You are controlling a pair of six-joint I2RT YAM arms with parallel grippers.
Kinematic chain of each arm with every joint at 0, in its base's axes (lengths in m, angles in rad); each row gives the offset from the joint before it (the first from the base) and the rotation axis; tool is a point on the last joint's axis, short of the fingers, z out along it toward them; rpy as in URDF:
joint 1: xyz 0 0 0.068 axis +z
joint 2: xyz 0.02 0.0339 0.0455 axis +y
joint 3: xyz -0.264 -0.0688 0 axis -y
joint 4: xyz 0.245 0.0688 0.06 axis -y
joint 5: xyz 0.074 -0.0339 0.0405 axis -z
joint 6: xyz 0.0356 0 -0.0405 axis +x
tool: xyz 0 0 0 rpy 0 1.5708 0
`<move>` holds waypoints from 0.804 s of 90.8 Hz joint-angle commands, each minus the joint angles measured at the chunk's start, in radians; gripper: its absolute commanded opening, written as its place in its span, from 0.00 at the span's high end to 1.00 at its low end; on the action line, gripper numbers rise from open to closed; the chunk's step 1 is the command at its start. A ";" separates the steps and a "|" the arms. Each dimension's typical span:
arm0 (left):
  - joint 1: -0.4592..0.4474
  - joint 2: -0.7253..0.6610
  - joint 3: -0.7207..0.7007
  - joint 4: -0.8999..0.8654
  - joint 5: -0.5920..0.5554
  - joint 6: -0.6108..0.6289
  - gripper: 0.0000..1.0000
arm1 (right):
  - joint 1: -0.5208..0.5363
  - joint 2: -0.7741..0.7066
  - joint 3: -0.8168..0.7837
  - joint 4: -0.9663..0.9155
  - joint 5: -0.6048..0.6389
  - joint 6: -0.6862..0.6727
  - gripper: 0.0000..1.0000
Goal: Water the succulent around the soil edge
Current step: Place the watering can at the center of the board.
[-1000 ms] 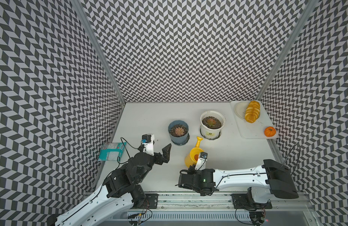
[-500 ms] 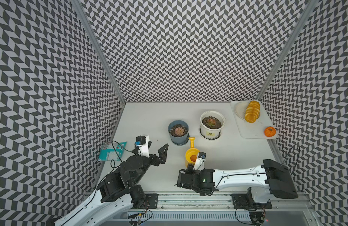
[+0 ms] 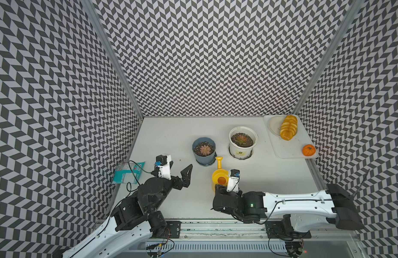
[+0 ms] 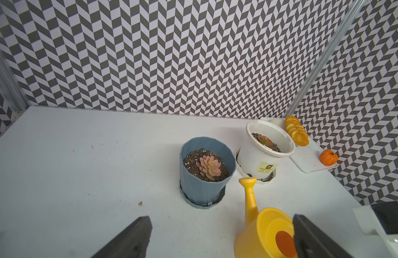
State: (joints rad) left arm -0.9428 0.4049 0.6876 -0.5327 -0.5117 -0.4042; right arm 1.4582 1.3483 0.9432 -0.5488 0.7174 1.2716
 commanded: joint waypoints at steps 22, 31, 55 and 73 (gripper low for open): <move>-0.005 -0.033 0.026 0.017 0.011 0.050 0.00 | -0.009 -0.369 -0.146 0.434 0.038 -0.758 0.23; -0.004 -0.044 0.024 0.017 0.004 0.054 0.00 | -0.097 -0.423 -0.153 0.498 0.015 -0.923 0.20; -0.006 -0.090 0.014 0.046 0.078 0.078 0.00 | -0.687 -0.535 -0.315 0.707 -0.459 -0.927 0.20; -0.005 -0.077 0.018 0.021 -0.010 0.045 0.00 | -0.869 -0.531 -0.530 0.908 -0.529 -0.856 0.20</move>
State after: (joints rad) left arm -0.9428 0.3256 0.6876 -0.5186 -0.4725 -0.3504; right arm 0.6487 0.8192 0.5121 0.1715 0.2977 0.3851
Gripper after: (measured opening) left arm 0.993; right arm 0.803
